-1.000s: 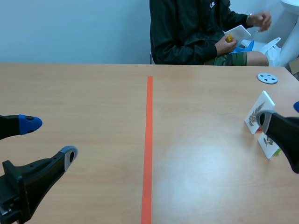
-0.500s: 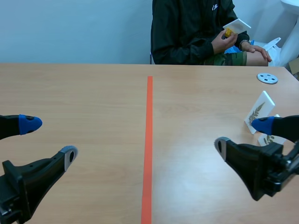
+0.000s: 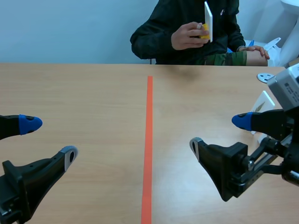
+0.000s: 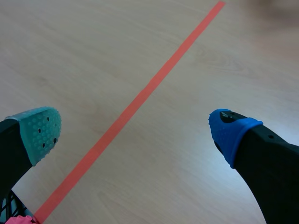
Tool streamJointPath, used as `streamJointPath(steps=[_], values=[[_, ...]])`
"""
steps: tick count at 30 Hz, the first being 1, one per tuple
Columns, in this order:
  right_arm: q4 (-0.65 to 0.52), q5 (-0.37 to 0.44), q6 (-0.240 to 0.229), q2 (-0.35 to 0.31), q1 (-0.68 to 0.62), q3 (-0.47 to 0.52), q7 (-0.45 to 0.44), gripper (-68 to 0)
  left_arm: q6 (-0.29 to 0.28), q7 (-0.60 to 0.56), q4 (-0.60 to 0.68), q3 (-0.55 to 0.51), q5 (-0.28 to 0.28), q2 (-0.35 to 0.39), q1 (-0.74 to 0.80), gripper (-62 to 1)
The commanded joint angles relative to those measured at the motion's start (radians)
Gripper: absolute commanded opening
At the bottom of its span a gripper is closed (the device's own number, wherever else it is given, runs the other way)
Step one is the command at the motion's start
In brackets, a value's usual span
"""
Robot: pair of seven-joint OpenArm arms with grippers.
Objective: Sort the leaf by its shape. The table is split by an orange tape line. A compound leaf with several leaflets goes to the left side, a simple leaf with one blade goes to the right side. Return to the home posture when a red brick is placed on the table.
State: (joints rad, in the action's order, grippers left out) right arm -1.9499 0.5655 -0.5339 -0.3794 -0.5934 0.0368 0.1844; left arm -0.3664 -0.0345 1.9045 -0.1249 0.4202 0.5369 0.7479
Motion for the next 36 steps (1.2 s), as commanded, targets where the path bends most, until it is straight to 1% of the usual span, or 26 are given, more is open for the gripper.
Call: streamJointPath(steps=[1, 15, 23, 28, 33, 36], values=[[-0.013, 0.009, 0.015, -0.008, 0.009, 0.008, -0.013, 0.4, 0.005, -0.017, 0.019, 0.001, 0.006, -0.008, -0.003, -3.7], [-0.013, 0.001, 0.018, -0.008, 0.009, 0.008, -0.013, 0.4, 0.005, -0.016, 0.019, 0.001, 0.006, -0.007, -0.003, -3.7], [-0.013, -0.014, 0.018, -0.008, 0.009, 0.008, -0.013, 0.4, 0.005, 0.012, 0.019, 0.001, 0.006, -0.007, -0.003, -3.7], [-0.013, -0.014, 0.018, -0.008, 0.009, 0.008, -0.013, 0.4, 0.004, 0.064, 0.019, 0.001, 0.006, -0.007, -0.003, -3.7], [-0.013, -0.024, 0.018, -0.008, 0.009, 0.008, -0.014, 0.4, -0.027, 0.082, 0.019, 0.001, 0.006, -0.007, -0.003, -3.7], [-0.013, -0.024, 0.018, -0.008, 0.009, 0.008, -0.014, 0.4, -0.033, 0.082, 0.019, 0.001, 0.005, -0.007, -0.003, -3.7]])
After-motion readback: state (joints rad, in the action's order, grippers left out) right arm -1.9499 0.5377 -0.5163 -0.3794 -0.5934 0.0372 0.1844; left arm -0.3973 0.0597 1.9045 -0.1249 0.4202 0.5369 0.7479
